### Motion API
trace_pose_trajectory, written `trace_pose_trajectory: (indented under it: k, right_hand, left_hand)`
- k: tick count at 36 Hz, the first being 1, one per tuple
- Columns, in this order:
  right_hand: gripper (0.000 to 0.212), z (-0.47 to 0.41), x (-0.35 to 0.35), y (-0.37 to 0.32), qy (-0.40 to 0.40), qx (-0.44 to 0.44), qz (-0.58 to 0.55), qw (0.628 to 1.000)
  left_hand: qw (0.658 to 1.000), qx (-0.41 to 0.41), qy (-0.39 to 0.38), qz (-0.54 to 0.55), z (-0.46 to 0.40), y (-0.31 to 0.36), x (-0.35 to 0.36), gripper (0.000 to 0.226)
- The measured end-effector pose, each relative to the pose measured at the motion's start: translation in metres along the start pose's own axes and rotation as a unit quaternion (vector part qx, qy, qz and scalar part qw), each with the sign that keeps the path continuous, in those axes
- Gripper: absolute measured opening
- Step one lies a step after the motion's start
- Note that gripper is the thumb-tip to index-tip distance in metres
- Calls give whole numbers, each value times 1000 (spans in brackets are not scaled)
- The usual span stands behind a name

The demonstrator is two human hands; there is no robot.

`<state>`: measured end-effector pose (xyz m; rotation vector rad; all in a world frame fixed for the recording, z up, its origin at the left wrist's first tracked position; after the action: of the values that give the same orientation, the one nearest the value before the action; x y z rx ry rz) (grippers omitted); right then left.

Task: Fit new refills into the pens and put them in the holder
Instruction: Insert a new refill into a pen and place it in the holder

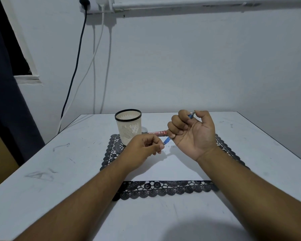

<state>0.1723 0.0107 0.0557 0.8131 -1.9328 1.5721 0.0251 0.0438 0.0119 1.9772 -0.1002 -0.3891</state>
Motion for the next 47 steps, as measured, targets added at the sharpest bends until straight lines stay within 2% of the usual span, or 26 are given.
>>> trace_pose_trajectory:
  k: [30, 34, 47]
  right_hand:
    - [30, 1, 7, -3, 0, 17, 29, 999]
    - [30, 0, 6, -3, -4, 14, 22, 1000]
    - [31, 0, 4, -4, -12, 13, 13, 1000]
  left_hand:
    - [1000, 15, -3, 5, -1, -3, 3, 12]
    - [1000, 7, 6, 11, -2, -5, 2, 6]
    - [1000, 2, 8, 29, -3, -6, 2, 12]
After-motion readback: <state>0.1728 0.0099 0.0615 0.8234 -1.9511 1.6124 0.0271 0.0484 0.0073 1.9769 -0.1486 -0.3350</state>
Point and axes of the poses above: each hand's wrist, its own z-axis away from the middle knuckle, its own x-axis out of the palm, y = z × x, the point moved 6 cm from there along -z, towards the middle knuckle, and after that the axes turned 15 degrees about y, right-handed, at the moved point
